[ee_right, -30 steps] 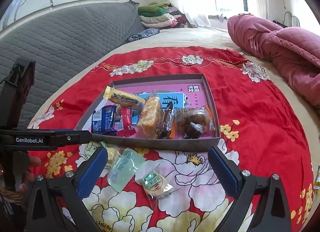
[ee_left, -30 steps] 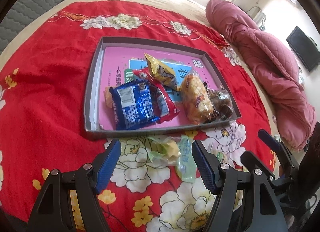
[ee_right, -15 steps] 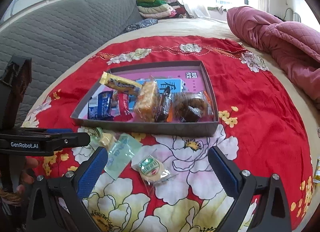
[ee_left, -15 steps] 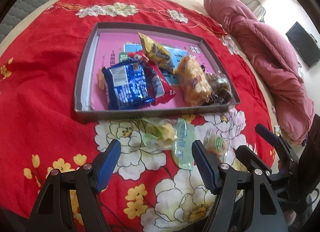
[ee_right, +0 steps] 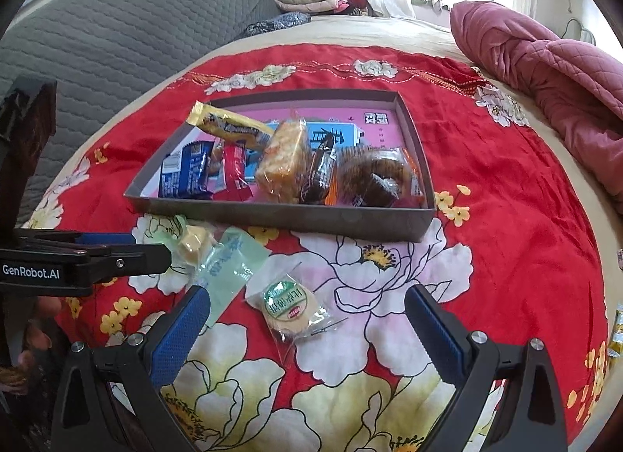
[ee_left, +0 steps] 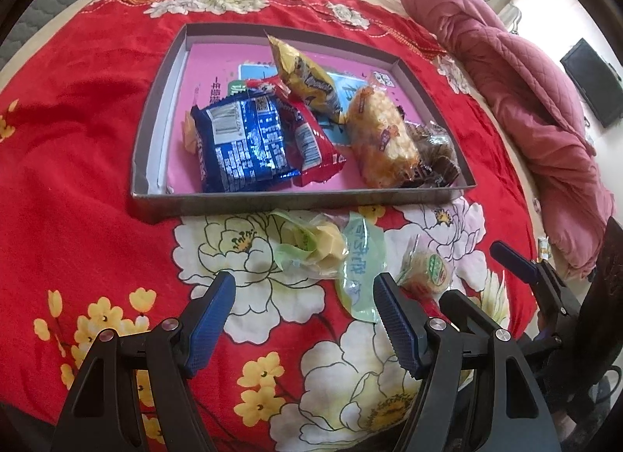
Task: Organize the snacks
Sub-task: 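Move both tools back toward the last snacks beside the tray, then grasp the round biscuit pack with the right gripper while the left gripper grasps the green candy bag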
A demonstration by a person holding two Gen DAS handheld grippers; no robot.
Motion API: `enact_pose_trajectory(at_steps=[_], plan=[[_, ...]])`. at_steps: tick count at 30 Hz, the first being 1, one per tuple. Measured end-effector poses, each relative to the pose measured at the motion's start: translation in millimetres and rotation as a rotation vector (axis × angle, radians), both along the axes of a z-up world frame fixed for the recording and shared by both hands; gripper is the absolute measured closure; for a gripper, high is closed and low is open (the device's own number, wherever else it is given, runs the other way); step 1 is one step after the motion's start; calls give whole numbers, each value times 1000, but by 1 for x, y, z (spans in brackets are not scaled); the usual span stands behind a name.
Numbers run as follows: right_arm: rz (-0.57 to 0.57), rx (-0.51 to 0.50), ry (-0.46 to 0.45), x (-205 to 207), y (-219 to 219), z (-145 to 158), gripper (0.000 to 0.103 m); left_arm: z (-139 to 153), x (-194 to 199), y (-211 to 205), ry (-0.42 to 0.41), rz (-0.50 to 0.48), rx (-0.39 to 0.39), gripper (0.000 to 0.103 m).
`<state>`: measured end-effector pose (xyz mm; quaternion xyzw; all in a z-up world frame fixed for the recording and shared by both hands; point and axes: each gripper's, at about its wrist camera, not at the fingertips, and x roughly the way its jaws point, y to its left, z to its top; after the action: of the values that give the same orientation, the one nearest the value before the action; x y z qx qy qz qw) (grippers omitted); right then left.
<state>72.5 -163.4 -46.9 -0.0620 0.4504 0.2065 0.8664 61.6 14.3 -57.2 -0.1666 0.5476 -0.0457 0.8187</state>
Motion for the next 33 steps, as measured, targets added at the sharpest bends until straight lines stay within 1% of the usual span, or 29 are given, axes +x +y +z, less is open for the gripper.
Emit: enact_pose_trajectory(at_steps=[20, 33], plan=[[29, -76, 48, 5, 10, -23, 2, -22, 12, -9, 54, 0, -10, 28], [44, -112, 61, 8, 13, -32, 2, -27, 20, -9, 58, 10, -7, 28]])
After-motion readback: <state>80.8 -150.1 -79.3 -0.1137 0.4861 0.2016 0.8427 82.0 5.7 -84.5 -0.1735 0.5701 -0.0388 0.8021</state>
